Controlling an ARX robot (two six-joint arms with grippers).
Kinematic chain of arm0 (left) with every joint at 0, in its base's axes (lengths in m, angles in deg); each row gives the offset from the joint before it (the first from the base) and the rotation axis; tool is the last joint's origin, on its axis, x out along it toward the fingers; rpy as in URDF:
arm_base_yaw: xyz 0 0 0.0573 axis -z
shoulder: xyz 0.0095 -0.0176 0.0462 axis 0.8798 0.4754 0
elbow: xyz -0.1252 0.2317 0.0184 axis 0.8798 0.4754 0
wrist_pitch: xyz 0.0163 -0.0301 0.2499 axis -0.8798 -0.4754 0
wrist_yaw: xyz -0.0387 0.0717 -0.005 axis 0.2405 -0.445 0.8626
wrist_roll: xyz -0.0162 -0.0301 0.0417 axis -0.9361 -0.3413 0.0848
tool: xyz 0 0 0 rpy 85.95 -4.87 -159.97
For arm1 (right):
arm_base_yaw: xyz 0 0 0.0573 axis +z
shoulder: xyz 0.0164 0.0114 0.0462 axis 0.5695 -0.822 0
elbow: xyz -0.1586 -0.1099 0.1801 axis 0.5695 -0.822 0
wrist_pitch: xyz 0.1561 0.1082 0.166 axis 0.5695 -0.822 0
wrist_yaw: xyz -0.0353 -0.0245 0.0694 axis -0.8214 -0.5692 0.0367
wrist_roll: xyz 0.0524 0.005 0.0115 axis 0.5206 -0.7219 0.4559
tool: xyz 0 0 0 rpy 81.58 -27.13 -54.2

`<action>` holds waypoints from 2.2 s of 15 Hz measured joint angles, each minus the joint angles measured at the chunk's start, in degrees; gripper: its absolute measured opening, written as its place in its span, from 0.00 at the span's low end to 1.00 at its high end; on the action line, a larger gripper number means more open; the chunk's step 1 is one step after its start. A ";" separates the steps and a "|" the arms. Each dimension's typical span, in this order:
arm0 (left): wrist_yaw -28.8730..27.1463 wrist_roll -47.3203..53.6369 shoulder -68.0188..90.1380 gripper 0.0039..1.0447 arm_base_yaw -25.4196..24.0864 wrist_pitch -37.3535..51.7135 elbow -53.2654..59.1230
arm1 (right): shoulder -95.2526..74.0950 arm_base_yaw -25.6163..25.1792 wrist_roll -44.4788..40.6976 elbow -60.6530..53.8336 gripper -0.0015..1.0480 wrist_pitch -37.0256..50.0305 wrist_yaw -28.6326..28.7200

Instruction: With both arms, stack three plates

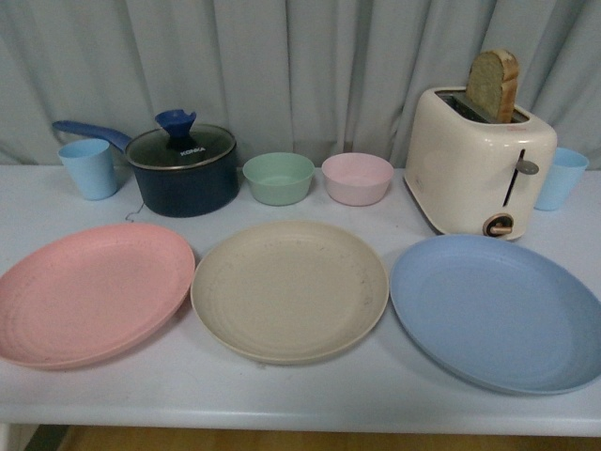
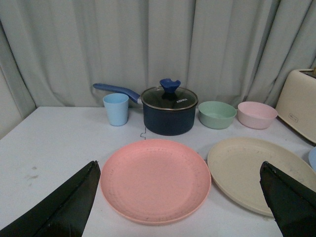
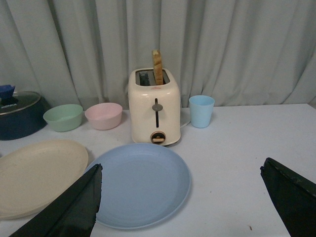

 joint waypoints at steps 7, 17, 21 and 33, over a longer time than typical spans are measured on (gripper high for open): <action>3.89 -8.44 38.49 0.94 -10.47 -5.99 -13.57 | 0.00 0.00 -0.07 0.00 0.94 0.04 0.13; 11.82 4.63 90.99 0.94 -17.86 8.76 -38.07 | 0.00 0.00 -0.07 0.00 0.94 0.00 0.13; 11.93 10.34 114.03 0.94 -19.04 5.66 -55.65 | 0.00 0.00 -0.07 0.00 0.94 0.00 0.13; 16.76 4.61 120.37 0.02 -22.77 0.98 -61.75 | 0.00 0.00 -0.07 0.00 0.94 0.02 0.13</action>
